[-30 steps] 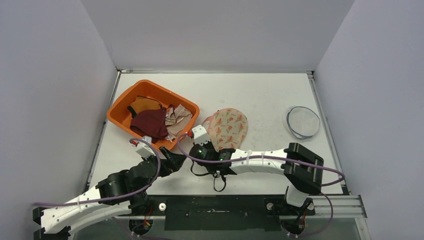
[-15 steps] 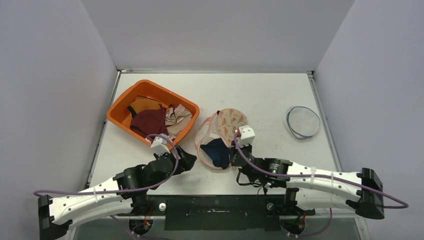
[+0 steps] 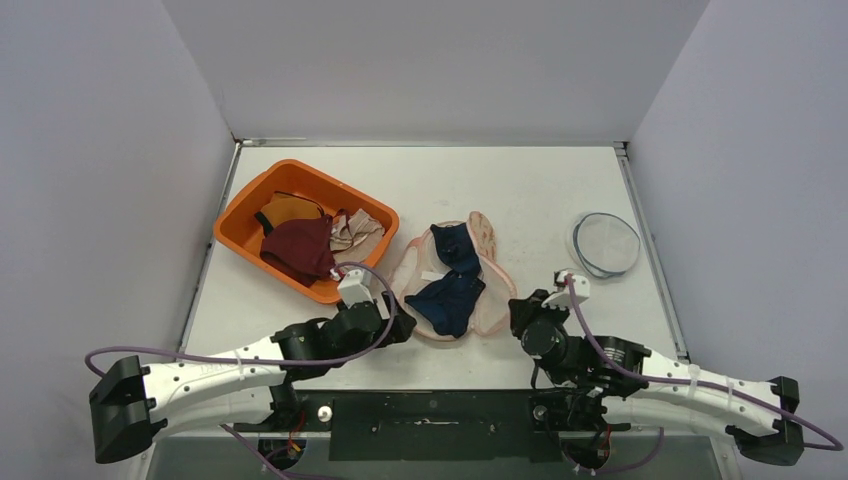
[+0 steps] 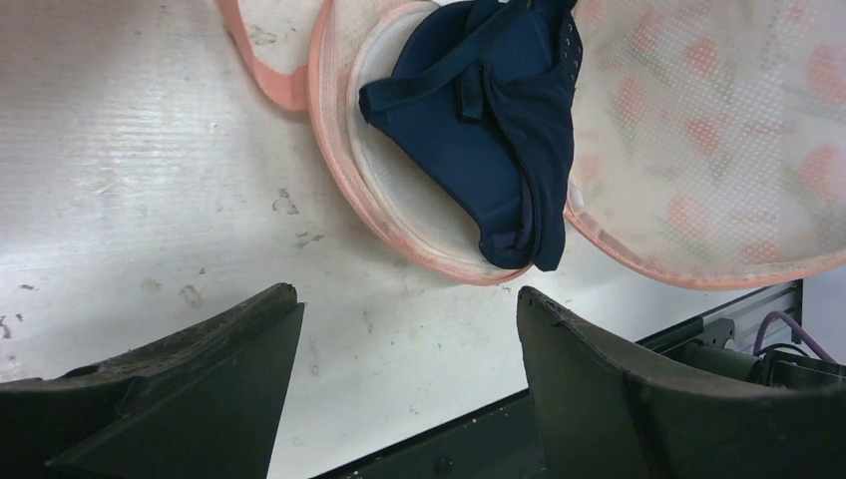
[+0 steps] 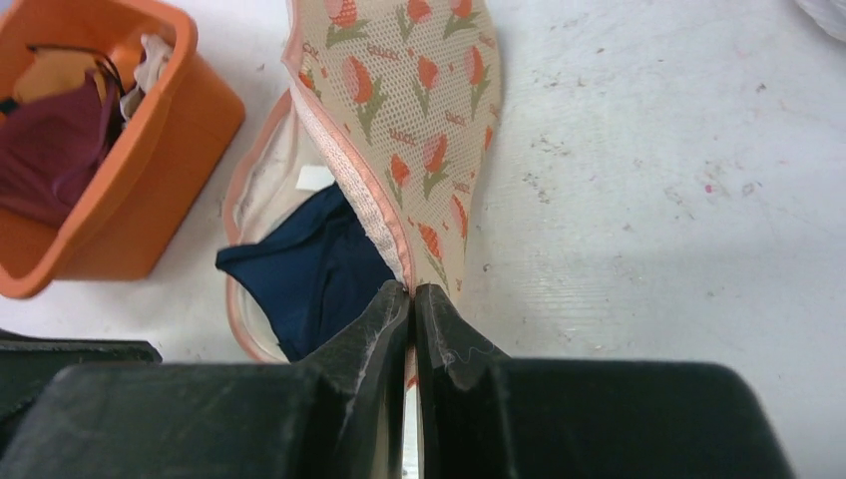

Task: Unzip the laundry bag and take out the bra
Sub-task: Open the laundry bag at the center of the board.

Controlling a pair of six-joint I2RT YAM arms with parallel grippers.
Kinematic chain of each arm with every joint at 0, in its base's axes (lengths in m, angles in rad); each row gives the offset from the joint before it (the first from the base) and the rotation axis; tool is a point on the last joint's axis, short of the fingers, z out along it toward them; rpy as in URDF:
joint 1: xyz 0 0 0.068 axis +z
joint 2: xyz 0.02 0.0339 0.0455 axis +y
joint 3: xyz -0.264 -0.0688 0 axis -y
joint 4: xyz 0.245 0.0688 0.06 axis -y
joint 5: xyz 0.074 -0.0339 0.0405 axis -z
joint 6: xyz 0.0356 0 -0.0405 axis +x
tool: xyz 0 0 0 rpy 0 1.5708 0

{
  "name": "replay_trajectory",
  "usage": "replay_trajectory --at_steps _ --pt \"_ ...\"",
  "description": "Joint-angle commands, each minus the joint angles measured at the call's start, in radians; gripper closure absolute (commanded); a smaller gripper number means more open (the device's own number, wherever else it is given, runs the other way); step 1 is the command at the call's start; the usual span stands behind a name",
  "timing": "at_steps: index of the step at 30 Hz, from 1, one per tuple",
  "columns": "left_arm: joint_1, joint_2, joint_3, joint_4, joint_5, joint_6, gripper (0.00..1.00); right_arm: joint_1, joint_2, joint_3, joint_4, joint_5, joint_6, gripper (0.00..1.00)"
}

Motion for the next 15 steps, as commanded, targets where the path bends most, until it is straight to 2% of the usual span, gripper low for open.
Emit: replay_trajectory --at_steps 1,4,5,6,8,10,12,15 --pt "0.009 0.037 0.079 0.109 0.025 0.016 0.24 0.01 -0.077 -0.014 -0.152 0.109 0.191 0.95" --pt "0.01 0.072 0.098 0.111 0.03 0.019 0.24 0.011 -0.133 -0.014 -0.22 0.132 0.29 0.91" --pt "0.009 0.084 0.103 0.114 0.034 0.021 0.24 0.011 -0.15 -0.016 -0.228 0.135 0.302 0.82" --pt "0.011 0.095 0.106 0.121 0.041 0.023 0.24 0.011 -0.166 -0.017 -0.238 0.136 0.315 0.67" --pt "0.013 0.115 0.11 0.128 0.05 0.022 0.24 0.011 -0.184 -0.013 -0.262 0.138 0.332 0.47" --pt "0.014 0.13 0.111 0.137 0.059 0.023 0.24 0.01 -0.188 0.004 -0.295 0.149 0.345 0.35" --pt "0.015 0.137 0.111 0.141 0.063 0.024 0.24 0.011 -0.185 0.033 -0.322 0.164 0.332 0.29" --pt "0.018 0.141 0.109 0.144 0.064 0.026 0.24 0.011 -0.177 0.088 -0.302 0.173 0.241 0.28"
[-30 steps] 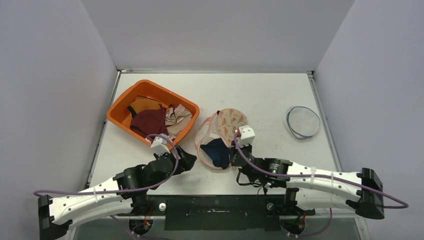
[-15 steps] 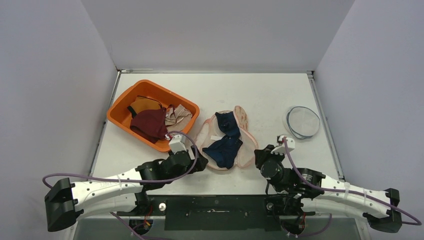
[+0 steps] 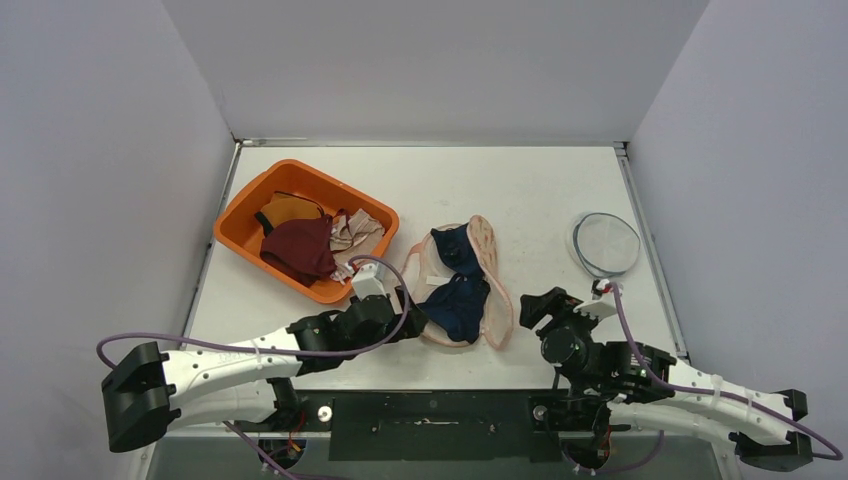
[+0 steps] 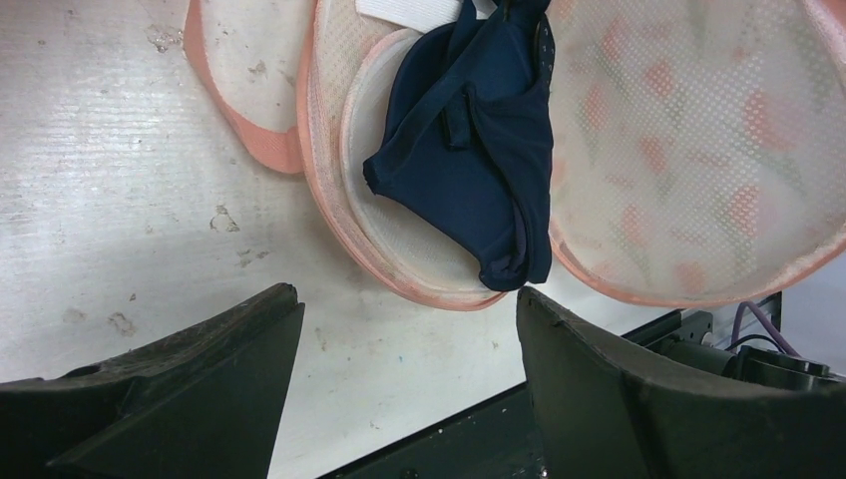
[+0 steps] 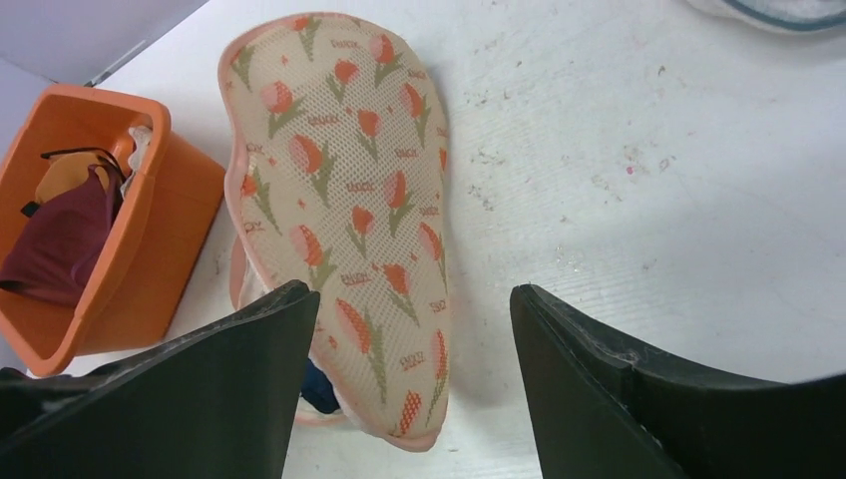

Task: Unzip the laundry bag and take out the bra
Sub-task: Open the laundry bag at the center of the board.

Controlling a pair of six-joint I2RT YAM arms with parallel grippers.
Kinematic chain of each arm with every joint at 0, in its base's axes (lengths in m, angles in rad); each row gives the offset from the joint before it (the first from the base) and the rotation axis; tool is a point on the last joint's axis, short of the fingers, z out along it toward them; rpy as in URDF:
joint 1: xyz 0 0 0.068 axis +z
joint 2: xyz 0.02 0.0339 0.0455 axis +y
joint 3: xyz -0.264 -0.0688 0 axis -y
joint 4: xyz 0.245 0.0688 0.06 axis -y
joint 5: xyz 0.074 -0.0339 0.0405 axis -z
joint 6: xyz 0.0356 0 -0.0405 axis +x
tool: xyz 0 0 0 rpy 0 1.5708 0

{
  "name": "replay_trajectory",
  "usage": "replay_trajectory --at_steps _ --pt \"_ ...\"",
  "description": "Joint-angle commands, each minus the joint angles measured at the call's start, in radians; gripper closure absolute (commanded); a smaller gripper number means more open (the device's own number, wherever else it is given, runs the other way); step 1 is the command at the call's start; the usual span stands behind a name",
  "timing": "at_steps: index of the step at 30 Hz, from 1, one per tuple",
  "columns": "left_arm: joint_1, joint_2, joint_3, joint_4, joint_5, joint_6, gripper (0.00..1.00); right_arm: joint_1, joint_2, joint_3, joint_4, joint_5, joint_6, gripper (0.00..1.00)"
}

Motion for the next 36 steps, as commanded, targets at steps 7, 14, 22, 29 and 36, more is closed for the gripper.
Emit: replay_trajectory --at_steps 7,14,22,29,36 --pt "0.033 0.045 0.06 0.11 0.023 0.063 0.23 0.006 0.206 0.215 0.278 -0.06 -0.449 0.25" --pt "0.146 0.207 0.153 0.144 0.174 0.098 0.24 0.004 0.338 0.205 0.508 -0.19 -0.577 0.16" --pt "0.142 -0.019 0.021 0.16 0.114 0.054 0.26 -0.157 0.627 0.334 0.543 -0.376 -0.65 0.17" --pt "0.141 -0.334 -0.083 -0.028 0.006 -0.007 0.27 -0.23 0.893 0.405 0.668 -0.661 -0.749 0.32" --pt "0.147 -0.471 -0.111 -0.128 -0.023 -0.018 0.27 -0.152 1.086 0.482 0.664 -0.69 -0.776 0.39"
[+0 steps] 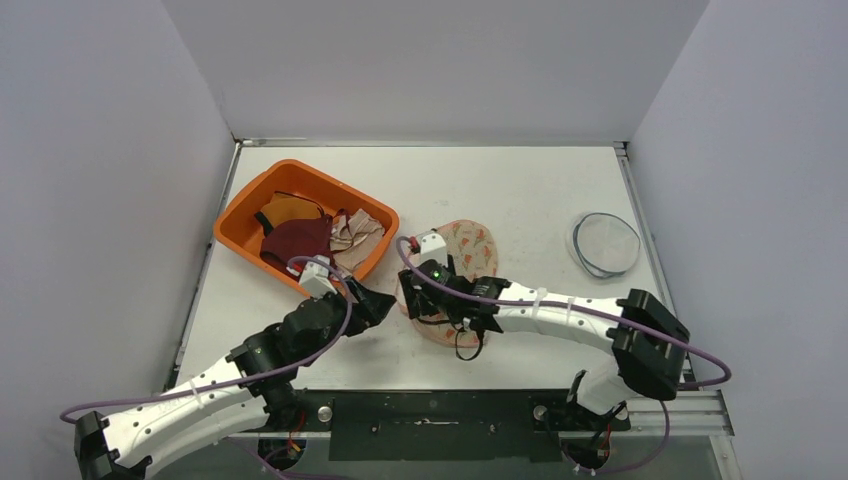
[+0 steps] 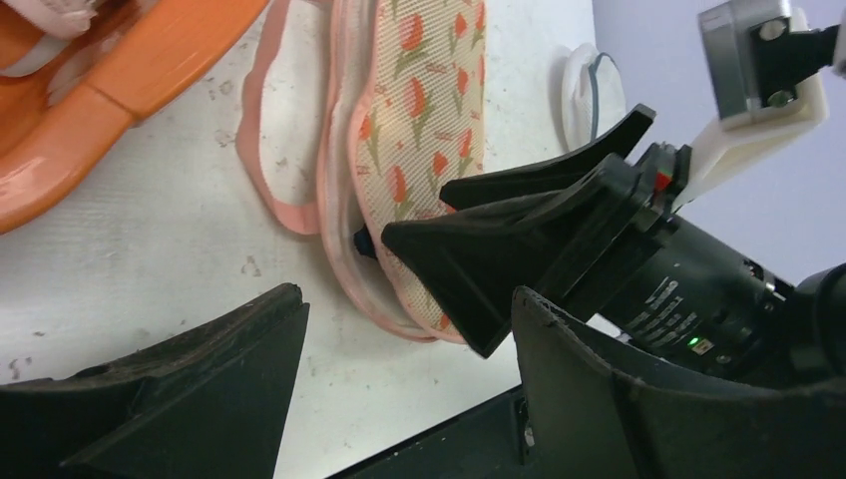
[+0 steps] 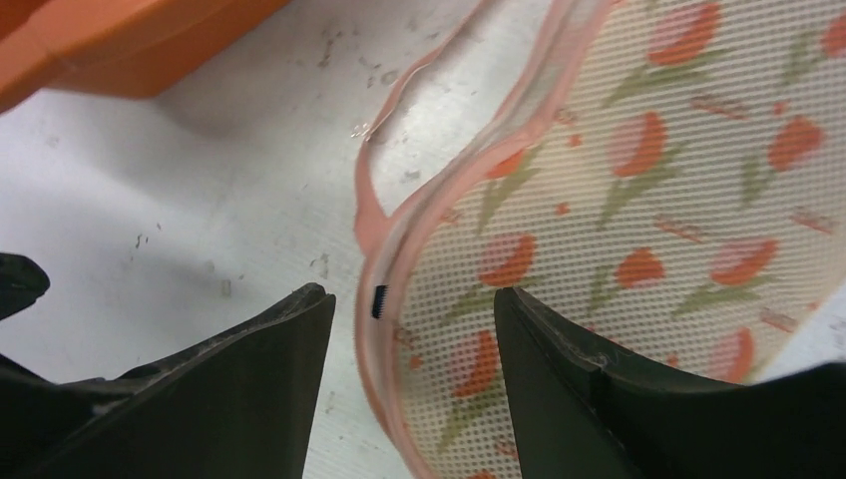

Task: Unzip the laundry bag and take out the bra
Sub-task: Open the laundry bag at the center of the board.

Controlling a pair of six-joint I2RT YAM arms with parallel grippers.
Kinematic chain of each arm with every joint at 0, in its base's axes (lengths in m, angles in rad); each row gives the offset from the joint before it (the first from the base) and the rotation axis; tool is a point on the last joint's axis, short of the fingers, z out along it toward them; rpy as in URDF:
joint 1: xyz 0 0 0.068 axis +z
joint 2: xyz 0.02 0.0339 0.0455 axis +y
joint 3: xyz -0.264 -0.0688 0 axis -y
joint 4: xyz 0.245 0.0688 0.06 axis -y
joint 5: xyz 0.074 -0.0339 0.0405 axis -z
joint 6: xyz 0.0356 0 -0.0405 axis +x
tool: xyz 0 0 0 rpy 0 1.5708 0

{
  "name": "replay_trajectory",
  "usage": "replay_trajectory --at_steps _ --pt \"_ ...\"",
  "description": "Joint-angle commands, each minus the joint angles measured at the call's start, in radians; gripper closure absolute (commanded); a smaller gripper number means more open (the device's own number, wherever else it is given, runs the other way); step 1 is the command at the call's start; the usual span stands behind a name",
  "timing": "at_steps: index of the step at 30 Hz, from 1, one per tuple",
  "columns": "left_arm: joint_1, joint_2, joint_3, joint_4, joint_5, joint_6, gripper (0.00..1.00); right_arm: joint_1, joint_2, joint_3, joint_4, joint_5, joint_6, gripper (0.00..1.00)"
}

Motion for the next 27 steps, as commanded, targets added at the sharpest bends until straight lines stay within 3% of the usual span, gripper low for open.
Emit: replay_trajectory --at_steps 1,15,22,27 --pt "0.003 -0.044 -0.008 -0.068 -0.036 -0.014 0.28 0.04 0.073 0.078 0.024 -0.028 -0.035 0.41" --pt "0.005 -0.041 -0.02 -0.072 -0.026 -0.024 0.27 0.032 0.201 0.124 0.01 0.145 0.031 0.47" --pt "0.005 -0.042 -0.026 -0.07 -0.027 -0.027 0.27 0.031 0.224 0.14 -0.024 0.172 0.042 0.63" --pt "0.007 -0.027 -0.032 -0.05 -0.02 -0.027 0.27 0.037 0.191 0.139 -0.06 0.206 0.056 0.84"
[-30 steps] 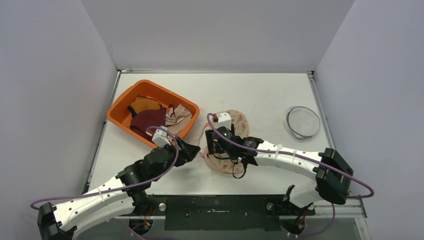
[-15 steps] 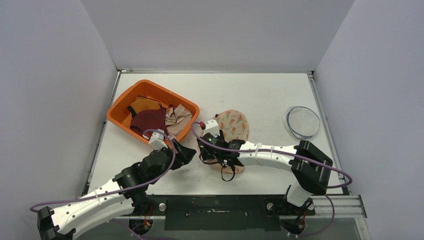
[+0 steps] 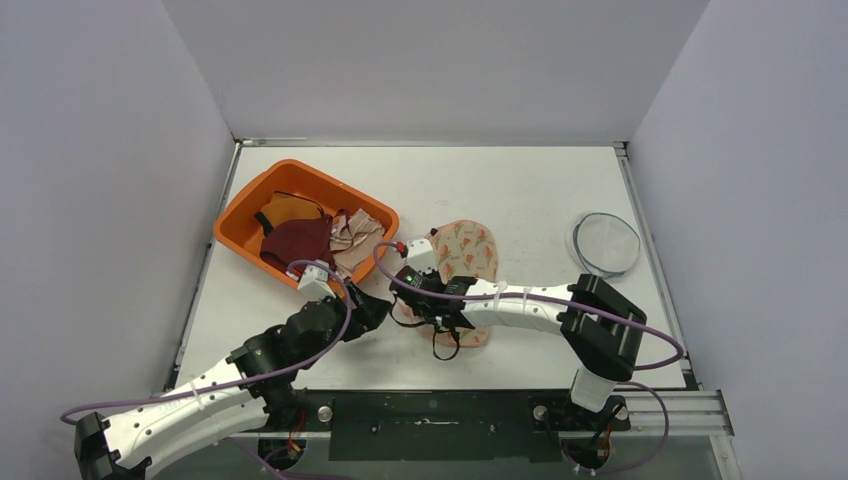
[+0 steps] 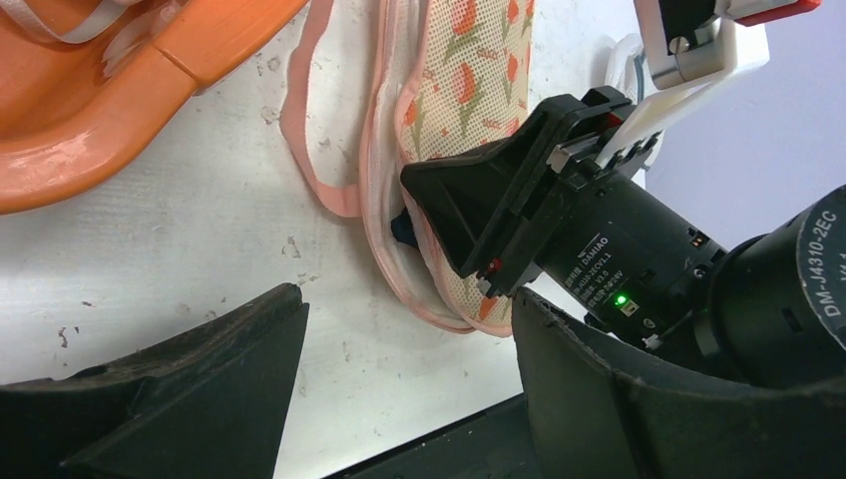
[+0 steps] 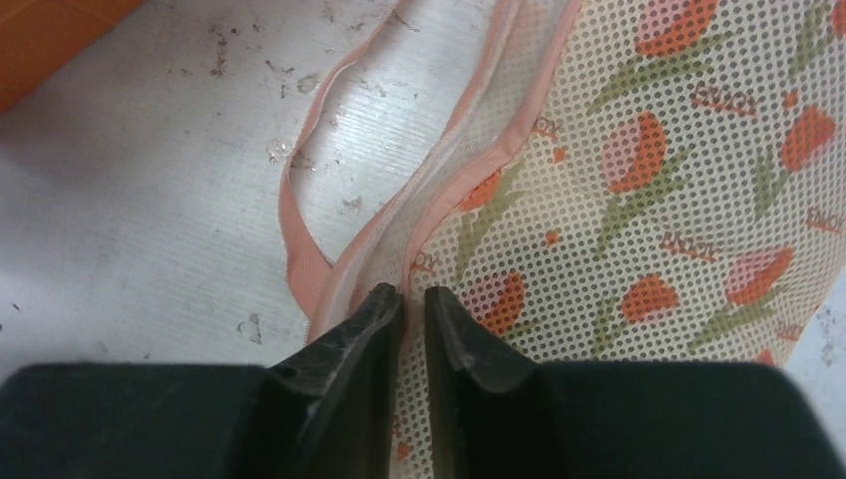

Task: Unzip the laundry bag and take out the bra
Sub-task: Open the laundry bag at the center of the board.

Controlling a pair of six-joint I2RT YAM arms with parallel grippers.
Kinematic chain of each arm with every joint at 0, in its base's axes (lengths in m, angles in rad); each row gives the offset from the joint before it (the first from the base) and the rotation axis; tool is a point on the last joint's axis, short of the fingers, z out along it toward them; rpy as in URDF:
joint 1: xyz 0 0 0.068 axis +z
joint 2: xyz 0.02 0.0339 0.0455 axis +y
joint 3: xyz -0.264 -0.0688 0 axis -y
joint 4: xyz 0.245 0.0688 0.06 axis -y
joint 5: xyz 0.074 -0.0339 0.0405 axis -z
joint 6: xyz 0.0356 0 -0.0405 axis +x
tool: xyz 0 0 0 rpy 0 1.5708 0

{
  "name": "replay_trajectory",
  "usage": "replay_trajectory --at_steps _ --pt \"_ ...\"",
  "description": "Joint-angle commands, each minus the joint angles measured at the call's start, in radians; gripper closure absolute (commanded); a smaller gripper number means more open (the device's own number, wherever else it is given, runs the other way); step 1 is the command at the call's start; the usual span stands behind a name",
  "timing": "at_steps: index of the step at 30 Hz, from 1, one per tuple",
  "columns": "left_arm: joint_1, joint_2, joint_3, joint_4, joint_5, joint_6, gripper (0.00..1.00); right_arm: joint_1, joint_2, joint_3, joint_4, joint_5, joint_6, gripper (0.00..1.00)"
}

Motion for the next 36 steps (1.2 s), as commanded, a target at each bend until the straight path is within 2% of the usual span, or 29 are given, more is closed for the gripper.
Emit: replay_trajectory --at_steps 1,3,8,15,21,26,32,36 --pt "0.003 0.013 -0.003 0.034 -0.002 -0.002 0.27 0.006 -0.063 0.029 -0.027 0.071 0.024 0.88" --pt "0.003 0.024 -0.001 0.04 0.0 -0.002 0.28 0.008 -0.086 0.024 -0.039 0.082 0.03 0.94" --pt "0.003 0.038 0.0 0.054 0.004 0.001 0.27 0.008 -0.179 -0.005 -0.08 0.125 0.05 0.95" --pt "0.005 0.07 0.004 0.092 0.014 0.008 0.27 -0.002 -0.483 -0.089 -0.234 0.318 0.13 0.95" --pt "0.012 0.164 0.016 0.183 0.053 0.023 0.27 -0.03 -0.769 -0.212 -0.443 0.48 0.313 0.95" --pt "0.018 0.286 0.047 0.262 0.106 0.035 0.27 -0.041 -0.944 -0.292 -0.606 0.575 0.494 0.95" --pt "0.028 0.443 0.096 0.342 0.157 0.05 0.27 -0.044 -1.053 -0.371 -0.709 0.618 0.666 0.95" --pt "0.049 0.526 0.114 0.388 0.203 0.046 0.27 -0.044 -1.043 -0.39 -0.829 0.671 0.876 0.95"
